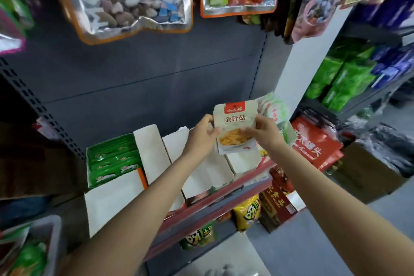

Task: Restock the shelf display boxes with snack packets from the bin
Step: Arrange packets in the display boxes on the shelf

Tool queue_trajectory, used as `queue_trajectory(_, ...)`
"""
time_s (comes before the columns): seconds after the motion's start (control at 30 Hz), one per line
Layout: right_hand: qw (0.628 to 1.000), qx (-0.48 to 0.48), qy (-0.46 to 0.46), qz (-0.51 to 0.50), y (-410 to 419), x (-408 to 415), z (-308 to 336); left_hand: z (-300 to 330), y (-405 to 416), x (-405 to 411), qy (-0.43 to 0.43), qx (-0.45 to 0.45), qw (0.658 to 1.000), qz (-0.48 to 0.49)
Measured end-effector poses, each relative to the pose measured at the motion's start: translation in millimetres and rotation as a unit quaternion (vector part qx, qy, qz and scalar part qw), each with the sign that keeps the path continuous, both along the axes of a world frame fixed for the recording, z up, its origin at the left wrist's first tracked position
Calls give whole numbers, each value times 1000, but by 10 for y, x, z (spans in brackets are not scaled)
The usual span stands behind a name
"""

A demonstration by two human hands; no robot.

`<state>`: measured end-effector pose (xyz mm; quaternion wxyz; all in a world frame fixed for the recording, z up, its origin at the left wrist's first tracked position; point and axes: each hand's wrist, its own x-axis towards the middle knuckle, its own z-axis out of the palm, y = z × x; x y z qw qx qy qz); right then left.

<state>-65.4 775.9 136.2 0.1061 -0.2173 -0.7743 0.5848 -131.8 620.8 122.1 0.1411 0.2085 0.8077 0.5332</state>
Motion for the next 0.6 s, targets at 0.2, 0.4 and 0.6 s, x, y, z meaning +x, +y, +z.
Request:
queue_trajectory(0.2,1000,2,-4,18,502,-219,-91,-59,393,-138,33,-60,997,41)
queue_trajectory(0.4,995,-16,-34,95,696,-529,-367,-196,525,-315,-32,-84,995,41)
queue_trajectory(0.6,983,119,-55,130,729,-576,-608,-431,579,-338,9,-65,994,86)
